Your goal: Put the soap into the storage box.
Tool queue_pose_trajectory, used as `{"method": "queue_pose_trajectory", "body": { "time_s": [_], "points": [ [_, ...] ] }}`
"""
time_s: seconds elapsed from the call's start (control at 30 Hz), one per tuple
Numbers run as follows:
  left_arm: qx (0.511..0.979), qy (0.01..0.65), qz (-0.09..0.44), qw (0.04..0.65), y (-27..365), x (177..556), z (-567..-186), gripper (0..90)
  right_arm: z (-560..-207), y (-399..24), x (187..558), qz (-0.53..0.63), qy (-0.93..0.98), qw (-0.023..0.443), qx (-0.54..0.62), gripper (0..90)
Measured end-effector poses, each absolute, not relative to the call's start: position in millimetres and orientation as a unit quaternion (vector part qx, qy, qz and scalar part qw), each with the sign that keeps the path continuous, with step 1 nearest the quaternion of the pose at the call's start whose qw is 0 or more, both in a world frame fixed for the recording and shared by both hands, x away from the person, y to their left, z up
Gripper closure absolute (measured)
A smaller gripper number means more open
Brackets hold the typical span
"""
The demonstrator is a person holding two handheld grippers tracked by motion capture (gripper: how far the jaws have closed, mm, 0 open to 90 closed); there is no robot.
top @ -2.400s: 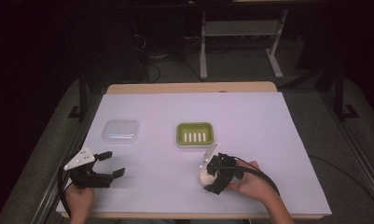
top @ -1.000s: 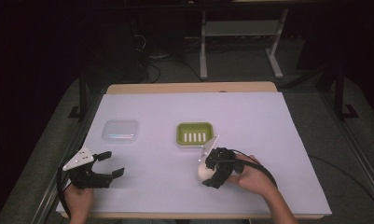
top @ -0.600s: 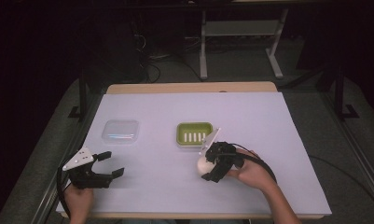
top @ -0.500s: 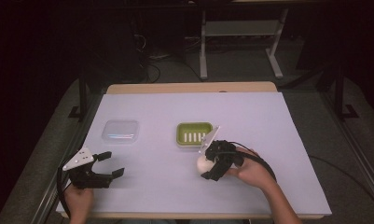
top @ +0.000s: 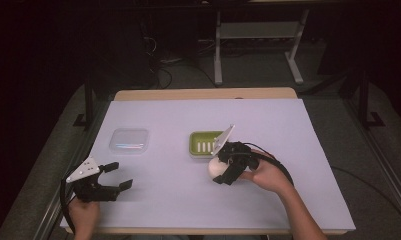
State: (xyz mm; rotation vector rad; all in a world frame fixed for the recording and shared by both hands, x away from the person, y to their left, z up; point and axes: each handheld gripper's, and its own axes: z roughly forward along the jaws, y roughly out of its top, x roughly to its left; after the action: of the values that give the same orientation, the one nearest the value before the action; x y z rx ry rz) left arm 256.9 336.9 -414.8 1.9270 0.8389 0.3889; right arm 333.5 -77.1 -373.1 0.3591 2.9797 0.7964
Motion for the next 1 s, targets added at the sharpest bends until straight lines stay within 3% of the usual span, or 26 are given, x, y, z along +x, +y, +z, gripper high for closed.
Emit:
{"method": "queue_pose_trajectory", "body": {
  "time_s": [1.0],
  "points": [
    [0.791, 0.345, 0.158, 0.480, 336, 257, -414, 14.5, -353, -66, 365, 0.270, 0.956, 0.013, 0.115, 24.2]
  ]
}}
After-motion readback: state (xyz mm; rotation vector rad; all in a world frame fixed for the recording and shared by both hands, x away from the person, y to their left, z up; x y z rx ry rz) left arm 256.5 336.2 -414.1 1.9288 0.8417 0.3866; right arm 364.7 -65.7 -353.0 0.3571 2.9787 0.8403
